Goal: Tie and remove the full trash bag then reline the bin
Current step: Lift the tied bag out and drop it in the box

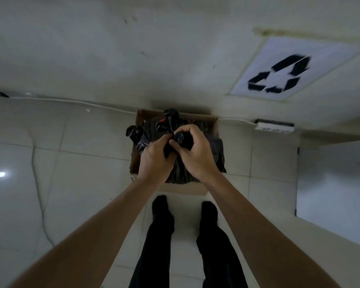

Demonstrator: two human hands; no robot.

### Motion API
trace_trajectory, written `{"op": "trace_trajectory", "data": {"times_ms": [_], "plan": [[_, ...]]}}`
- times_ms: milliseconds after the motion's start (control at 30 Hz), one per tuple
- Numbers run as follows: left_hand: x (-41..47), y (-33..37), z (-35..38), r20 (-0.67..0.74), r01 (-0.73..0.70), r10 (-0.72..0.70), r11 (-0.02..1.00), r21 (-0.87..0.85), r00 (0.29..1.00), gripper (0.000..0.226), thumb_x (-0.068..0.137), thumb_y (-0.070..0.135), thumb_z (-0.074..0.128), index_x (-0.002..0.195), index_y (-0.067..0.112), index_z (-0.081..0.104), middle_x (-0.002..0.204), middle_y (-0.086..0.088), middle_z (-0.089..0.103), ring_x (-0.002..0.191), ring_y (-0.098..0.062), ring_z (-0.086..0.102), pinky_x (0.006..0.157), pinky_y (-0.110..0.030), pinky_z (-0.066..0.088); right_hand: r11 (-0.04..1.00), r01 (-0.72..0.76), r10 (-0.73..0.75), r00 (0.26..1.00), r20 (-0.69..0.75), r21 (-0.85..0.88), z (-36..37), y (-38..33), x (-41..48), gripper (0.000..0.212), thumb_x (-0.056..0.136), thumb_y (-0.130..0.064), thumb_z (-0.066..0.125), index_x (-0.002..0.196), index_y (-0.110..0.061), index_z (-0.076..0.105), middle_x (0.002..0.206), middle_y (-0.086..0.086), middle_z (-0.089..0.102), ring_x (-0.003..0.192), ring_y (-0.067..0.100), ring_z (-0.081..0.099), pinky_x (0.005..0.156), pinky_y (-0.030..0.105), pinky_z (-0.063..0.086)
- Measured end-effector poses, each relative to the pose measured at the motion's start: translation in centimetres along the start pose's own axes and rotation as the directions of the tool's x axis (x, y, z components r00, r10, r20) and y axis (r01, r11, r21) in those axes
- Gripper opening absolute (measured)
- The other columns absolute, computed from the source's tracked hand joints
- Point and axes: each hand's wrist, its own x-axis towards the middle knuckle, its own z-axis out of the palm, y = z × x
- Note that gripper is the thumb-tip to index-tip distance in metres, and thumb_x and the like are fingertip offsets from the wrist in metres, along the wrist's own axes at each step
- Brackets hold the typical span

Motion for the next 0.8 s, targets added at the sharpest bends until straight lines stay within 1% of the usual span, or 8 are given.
{"op": "trace_trajectory", "data": {"times_ms": [100, 200, 367, 467, 600, 667, 733, 800], "plan": [[1.4, -5.2, 2.3, 0.014, -0.012, 0.012, 1.0, 0.009, 1.0, 0.03, 0.087, 0.012, 0.052, 0.111, 0.027, 0.06, 0.057, 0.023, 0.047, 0.054, 0.006, 0.055, 0.043, -0.009, 0.033, 0.999, -0.044, 0.044, 0.999, -0.014, 0.012, 4.3, 4.9, 1.3, 0.021, 0.09, -0.023, 0.072, 0.106, -0.026, 0.058, 0.111, -0.007, 0.059, 0.113, 0.013, 0.054, 0.099, 0.022, 0.042], [2.5, -10.0, 4.9, 0.054, -0.035, 0.033, 0.999, 0.034, 0.998, 0.036, 0.086, 0.004, 0.054, 0.116, 0.022, 0.062, 0.062, 0.025, 0.047, 0.055, 0.005, 0.054, 0.047, -0.007, 0.033, 0.998, -0.063, 0.063, 0.998, -0.027, 0.002, 7.3, 9.4, 2.4, 0.024, 0.088, -0.019, 0.074, 0.108, -0.023, 0.059, 0.11, -0.005, 0.059, 0.111, 0.012, 0.052, 0.094, 0.01, 0.038], [4.8, -14.8, 9.5, 0.158, -0.005, -0.003, 0.999, 0.047, 0.987, 0.033, 0.091, 0.006, 0.054, 0.118, 0.023, 0.063, 0.076, 0.015, 0.061, 0.06, -0.001, 0.053, 0.067, -0.018, 0.044, 0.995, -0.089, 0.085, 0.993, -0.078, -0.05, 9.7, 15.5, 3.8, 0.027, 0.085, -0.013, 0.076, 0.109, -0.018, 0.062, 0.109, -0.001, 0.059, 0.106, 0.018, 0.054, 0.093, 0.019, 0.042], [6.2, -17.2, 13.0, 0.226, 0.058, -0.072, 0.996, 0.064, 0.972, 0.031, 0.094, 0.009, 0.052, 0.118, 0.025, 0.059, 0.077, 0.014, 0.06, 0.062, -0.002, 0.056, 0.058, -0.011, 0.039, 0.989, -0.104, 0.098, 0.994, -0.051, -0.11, 10.5, 19.8, 4.9, 0.031, 0.084, -0.011, 0.076, 0.112, -0.015, 0.064, 0.112, 0.003, 0.058, 0.109, 0.02, 0.053, 0.097, 0.026, 0.043], [6.7, -18.7, 15.5, 0.276, 0.17, -0.169, 0.985, 0.019, 0.946, 0.043, 0.098, 0.017, 0.052, 0.139, 0.028, 0.049, 0.117, 0.002, 0.066, 0.095, -0.014, 0.064, 0.082, -0.032, 0.055, 0.975, -0.059, 0.051, 0.998, -0.042, -0.214, 10.5, 23.4, 4.9, 0.039, 0.089, -0.018, 0.07, 0.127, -0.013, 0.06, 0.134, 0.008, 0.048, 0.129, 0.024, 0.044, 0.109, 0.035, 0.04], [6.6, -18.6, 16.3, 0.282, 0.167, -0.159, 0.986, -0.005, 0.946, 0.049, 0.098, 0.017, 0.052, 0.144, 0.027, 0.043, 0.136, 0.005, 0.058, 0.118, -0.012, 0.058, 0.099, -0.032, 0.05, 0.934, -0.021, 0.007, 0.999, -0.041, -0.358, 10.3, 24.5, 4.7, 0.047, 0.094, -0.016, 0.06, 0.14, -0.016, 0.049, 0.153, 0.01, 0.033, 0.145, 0.027, 0.027, 0.117, 0.044, 0.033], [6.3, -18.3, 16.7, 0.293, 0.147, -0.134, 0.989, -0.023, 0.947, 0.057, 0.097, 0.013, 0.053, 0.149, 0.026, 0.036, 0.149, 0.005, 0.044, 0.132, -0.01, 0.046, 0.107, -0.027, 0.042, 0.814, 0.065, -0.074, 0.997, 0.009, -0.577, 10.1, 25.5, 4.5, 0.06, 0.094, -0.01, 0.055, 0.15, -0.022, 0.036, 0.162, 0.009, 0.019, 0.152, 0.029, 0.014, 0.119, 0.048, 0.026], [5.9, -18.1, 16.8, 0.292, 0.102, -0.102, 0.995, 0.014, 0.951, 0.06, 0.096, 0.01, 0.052, 0.151, 0.023, 0.032, 0.156, 0.003, 0.032, 0.142, -0.013, 0.035, 0.113, -0.03, 0.037, 0.669, 0.112, -0.019, 0.991, 0.134, -0.735, 9.8, 26.6, 4.2, 0.071, 0.093, -0.01, 0.056, 0.155, -0.026, 0.026, 0.165, 0.008, 0.014, 0.153, 0.031, 0.01, 0.12, 0.049, 0.026]]}}
